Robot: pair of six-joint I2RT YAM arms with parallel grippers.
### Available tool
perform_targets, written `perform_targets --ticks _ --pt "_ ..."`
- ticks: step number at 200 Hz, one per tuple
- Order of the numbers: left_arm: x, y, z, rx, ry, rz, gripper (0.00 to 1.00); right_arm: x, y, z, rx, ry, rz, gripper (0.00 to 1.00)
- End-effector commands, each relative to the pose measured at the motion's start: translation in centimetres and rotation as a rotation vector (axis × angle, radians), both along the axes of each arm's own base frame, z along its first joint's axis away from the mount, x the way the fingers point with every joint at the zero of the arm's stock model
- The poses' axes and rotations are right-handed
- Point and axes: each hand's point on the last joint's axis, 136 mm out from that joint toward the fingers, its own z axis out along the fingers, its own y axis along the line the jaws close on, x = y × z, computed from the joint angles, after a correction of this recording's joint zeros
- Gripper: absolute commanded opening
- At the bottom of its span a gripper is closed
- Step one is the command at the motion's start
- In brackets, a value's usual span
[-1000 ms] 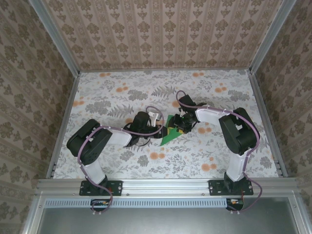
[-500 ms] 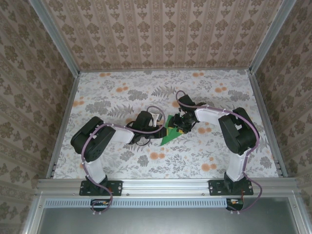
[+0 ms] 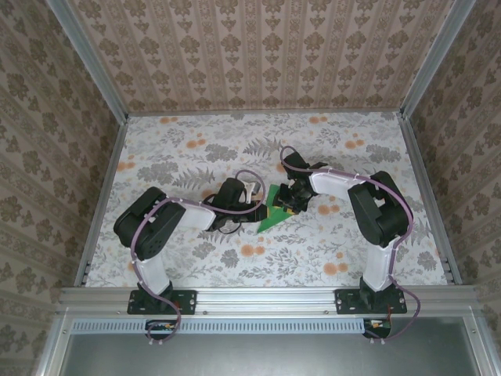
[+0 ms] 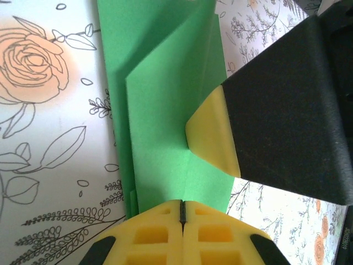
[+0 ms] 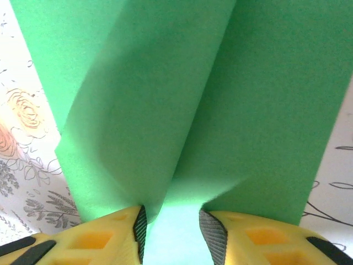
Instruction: Fold a paper plane with a square sheet of paper (pick it up from the middle)
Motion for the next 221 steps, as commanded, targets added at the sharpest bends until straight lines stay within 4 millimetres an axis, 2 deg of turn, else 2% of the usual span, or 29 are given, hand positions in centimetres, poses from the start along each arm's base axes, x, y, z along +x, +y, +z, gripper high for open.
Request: perform_targets --ticks 1,164,221 --pt "0.1 -0.2 -0.4 0.015 0.004 -0.012 0.05 -5.8 -6.4 -7.2 -0.321 0.229 -0.033 0.39" --pt "-0.3 0.4 -1.8 0.058 0.049 -0.009 0.04 -6.8 -6.9 -8.6 -0.360 0.266 -0.032 0.37" --pt "-0.9 1.2 -2.8 0.115 0.095 -0.004 0.03 -6.5 -6.6 -8.0 -0.348 0.251 -0.038 0.37"
